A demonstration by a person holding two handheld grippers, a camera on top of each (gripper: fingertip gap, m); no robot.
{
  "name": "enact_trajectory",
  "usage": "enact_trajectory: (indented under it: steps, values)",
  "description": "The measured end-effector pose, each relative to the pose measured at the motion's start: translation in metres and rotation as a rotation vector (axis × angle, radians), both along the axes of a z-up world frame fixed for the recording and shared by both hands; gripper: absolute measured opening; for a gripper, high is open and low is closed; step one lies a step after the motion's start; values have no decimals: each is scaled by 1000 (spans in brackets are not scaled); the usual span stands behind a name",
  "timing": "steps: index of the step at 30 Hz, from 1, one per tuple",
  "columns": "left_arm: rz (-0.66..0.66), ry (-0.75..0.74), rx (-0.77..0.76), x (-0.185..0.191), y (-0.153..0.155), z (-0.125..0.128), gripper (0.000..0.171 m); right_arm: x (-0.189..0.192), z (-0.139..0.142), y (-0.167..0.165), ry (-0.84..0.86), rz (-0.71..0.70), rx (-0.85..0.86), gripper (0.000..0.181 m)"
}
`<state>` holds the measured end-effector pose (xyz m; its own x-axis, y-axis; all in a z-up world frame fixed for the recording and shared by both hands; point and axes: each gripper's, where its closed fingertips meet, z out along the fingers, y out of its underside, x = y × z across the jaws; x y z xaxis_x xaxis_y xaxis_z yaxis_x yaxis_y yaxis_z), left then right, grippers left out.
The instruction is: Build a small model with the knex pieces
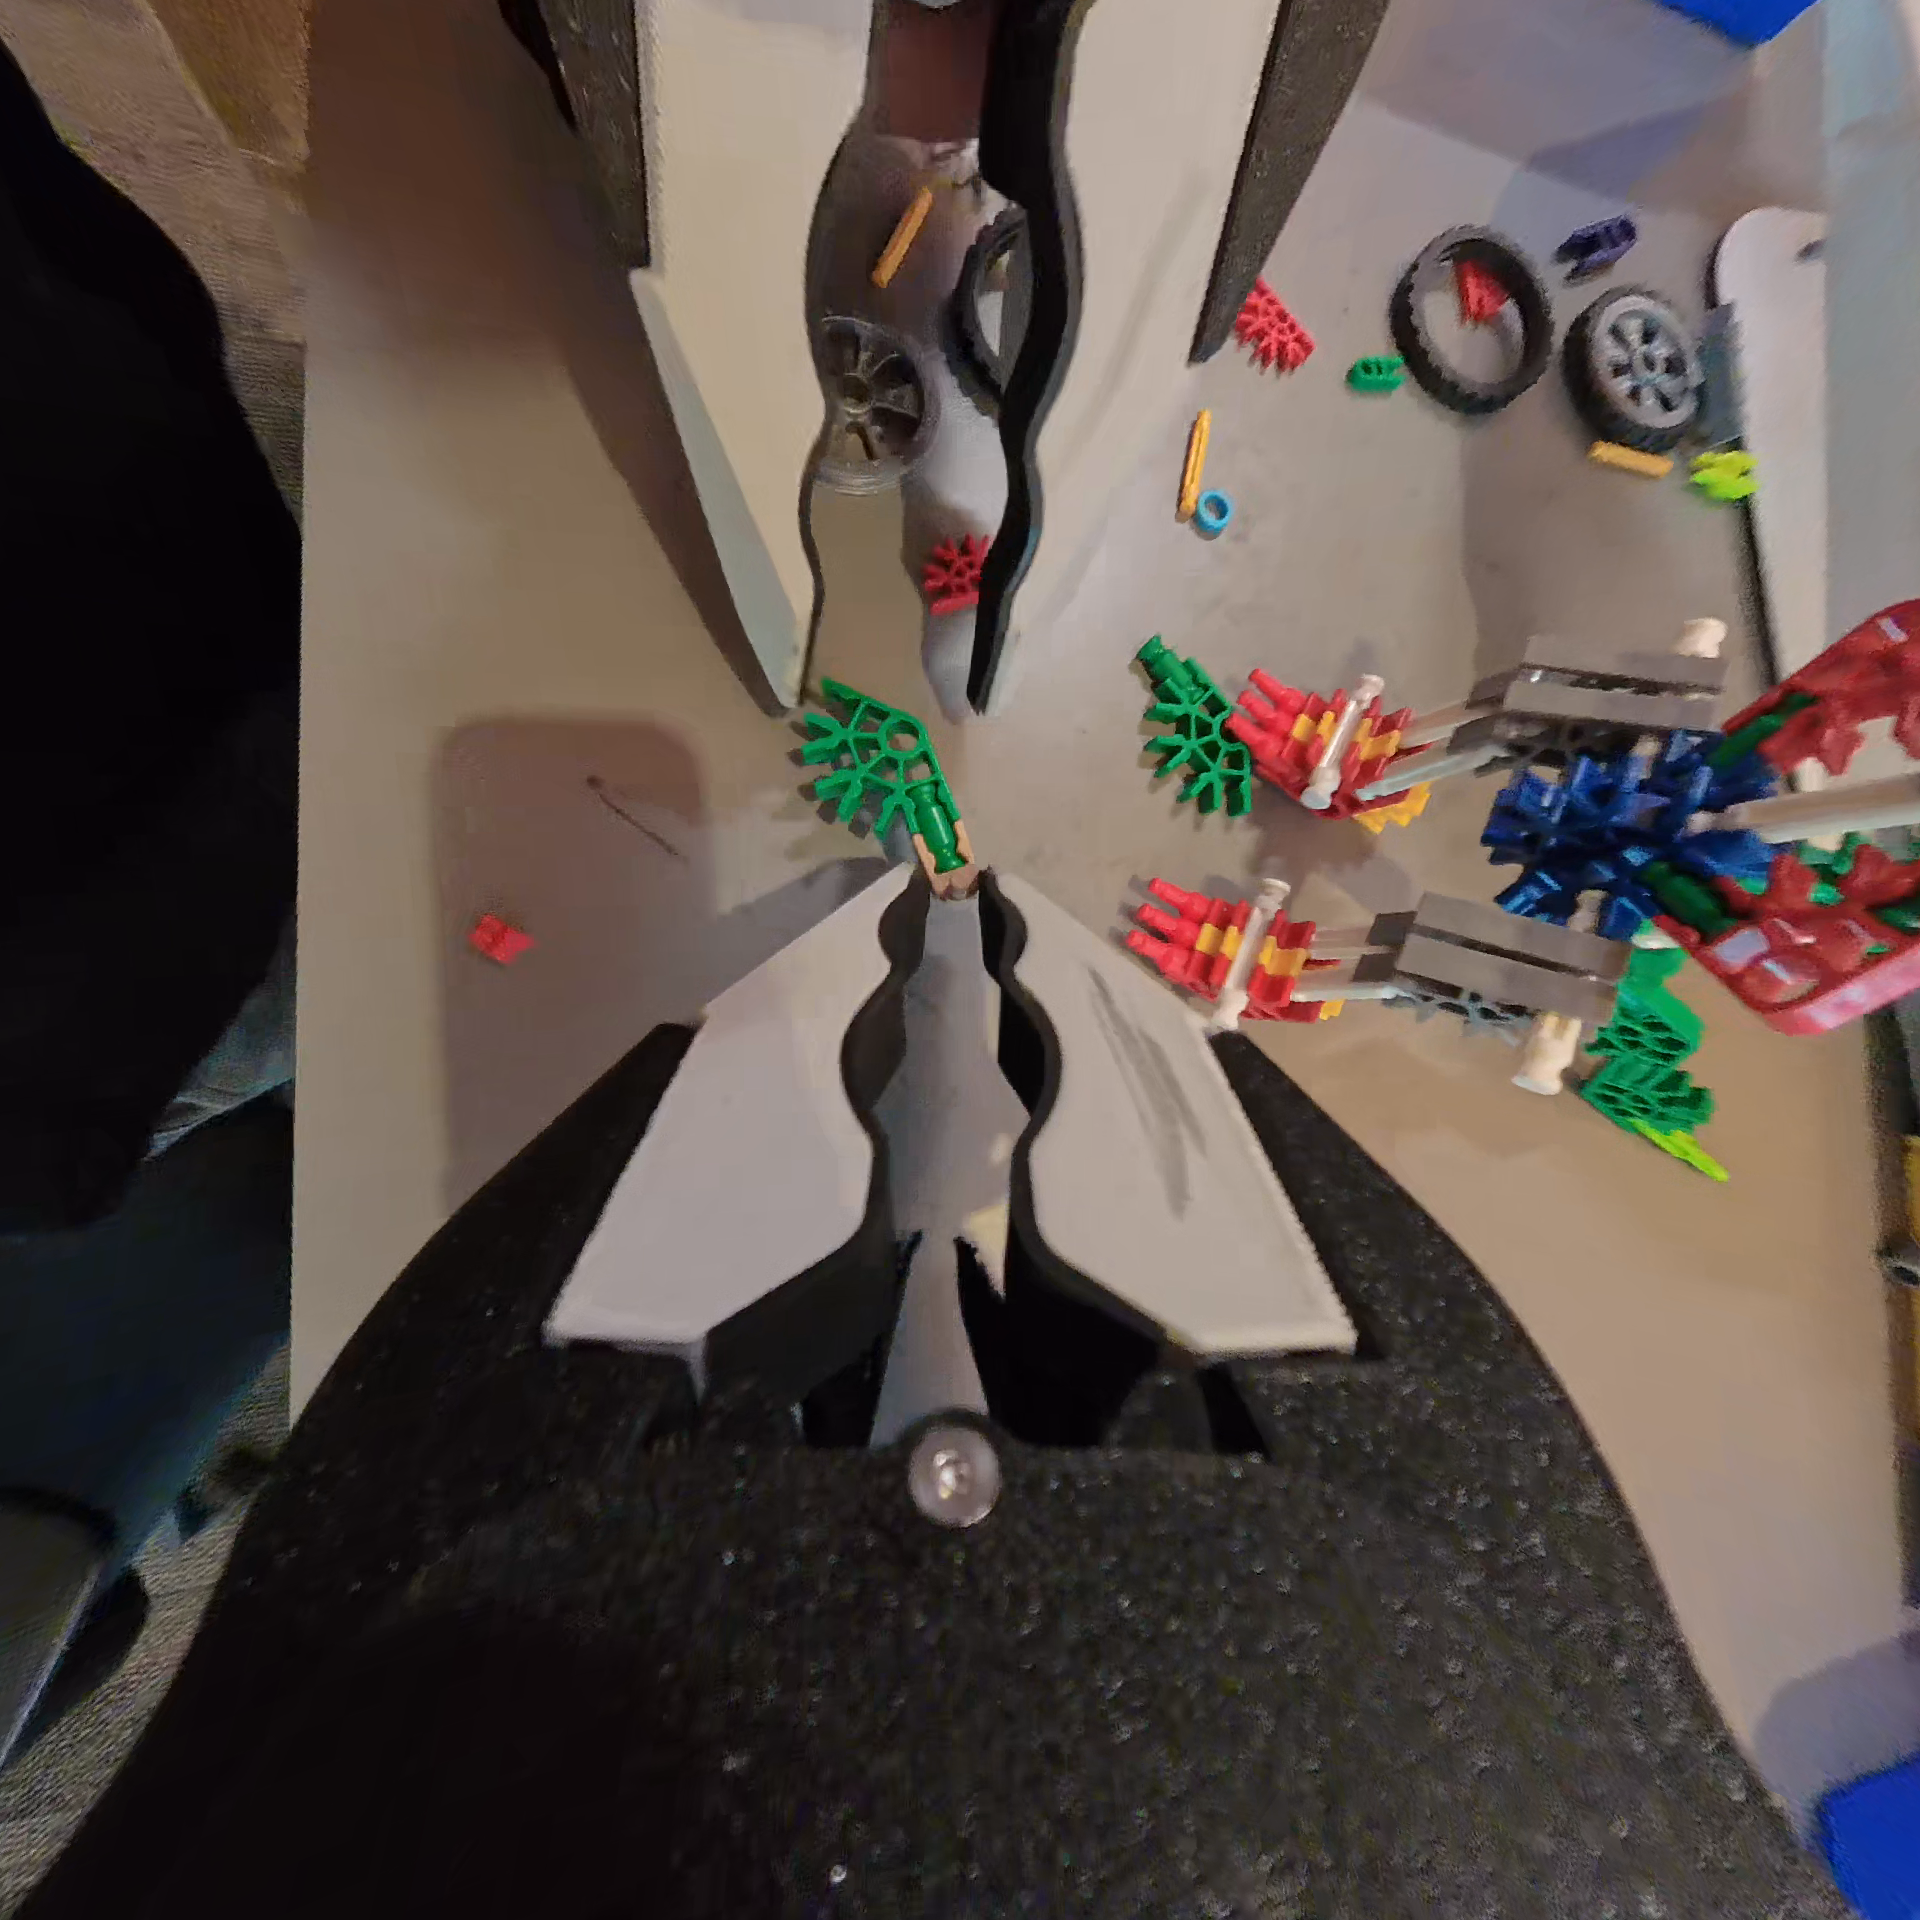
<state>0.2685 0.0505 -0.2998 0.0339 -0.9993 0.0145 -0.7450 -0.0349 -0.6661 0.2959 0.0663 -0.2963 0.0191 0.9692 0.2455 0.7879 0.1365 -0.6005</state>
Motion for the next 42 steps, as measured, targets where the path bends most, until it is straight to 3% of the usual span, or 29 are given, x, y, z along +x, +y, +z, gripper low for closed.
enact_trajectory:
  steps: [7,13,18,26,34,42]
  values:
    - [81,12,-1,-25,1,9,38,19,-17,0,-68,-111,-143,10]
    - [224,25,15,-71,4,32,40,30,-8,9,-78,-191,-128,19]
    - [324,80,18,-108,-5,29,40,33,2,8,-86,-229,-113,25]
    - [672,128,120,-159,20,17,45,30,-4,-8,-51,-312,-134,25]
    - [718,180,82,-182,13,3,47,41,3,-21,27,-413,-158,25]
    - [658,158,75,-167,2,-3,50,65,4,-30,78,-514,-186,29]
